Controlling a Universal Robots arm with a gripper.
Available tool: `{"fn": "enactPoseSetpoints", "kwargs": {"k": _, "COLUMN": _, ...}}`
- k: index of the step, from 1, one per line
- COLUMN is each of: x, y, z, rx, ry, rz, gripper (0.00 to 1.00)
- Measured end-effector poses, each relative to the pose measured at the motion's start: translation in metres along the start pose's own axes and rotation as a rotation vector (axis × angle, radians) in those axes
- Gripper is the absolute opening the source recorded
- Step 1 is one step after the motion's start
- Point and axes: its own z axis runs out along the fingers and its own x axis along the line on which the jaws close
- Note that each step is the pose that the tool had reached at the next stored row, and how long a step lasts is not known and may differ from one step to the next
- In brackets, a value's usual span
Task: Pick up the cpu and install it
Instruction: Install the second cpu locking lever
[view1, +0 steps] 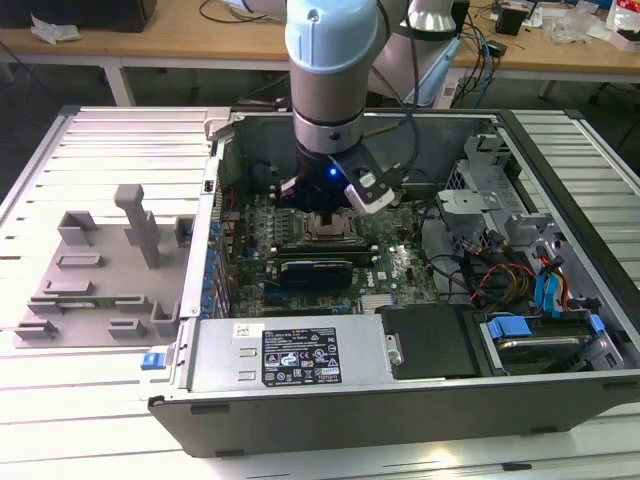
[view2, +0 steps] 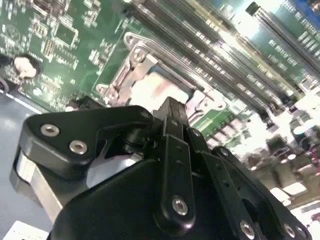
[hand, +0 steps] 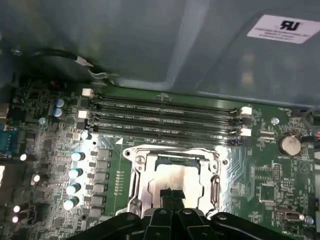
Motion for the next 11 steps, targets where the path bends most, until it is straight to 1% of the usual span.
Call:
{"fn": "enactPoseSetpoints", "kwargs": {"k": 1, "x": -0.0014, "y": 0.0007, "z": -0.0049, "rx": 0.011, "ry": 0.0035, "rz": 0.0, "gripper": 0.11}}
{"fn": "enactPoseSetpoints", "kwargs": {"k": 2, "x": -0.0021, "y": 0.0017, "z": -0.0119, "rx": 0.0145, "ry": 0.0038, "rz": 0.0, "gripper": 0.11}}
{"fn": "enactPoseSetpoints", "kwargs": {"k": 4, "x": -0.0027, "y": 0.0028, "z": -0.0193, "rx": 0.0165, "ry": 0.0041, "rz": -0.001, "gripper": 0.11}}
{"fn": "enactPoseSetpoints", "kwargs": {"k": 5, "x": -0.0031, "y": 0.0036, "z": -0.0249, "rx": 0.0168, "ry": 0.0042, "rz": -0.001, "gripper": 0.11}}
{"fn": "enactPoseSetpoints", "kwargs": {"k": 6, "x": -0.0033, "y": 0.0039, "z": -0.0263, "rx": 0.0167, "ry": 0.004, "rz": -0.001, "gripper": 0.11}}
{"fn": "enactPoseSetpoints", "kwargs": {"k": 11, "x": -0.0033, "y": 0.0039, "z": -0.0265, "rx": 0.0168, "ry": 0.004, "rz": -0.001, "gripper": 0.11}}
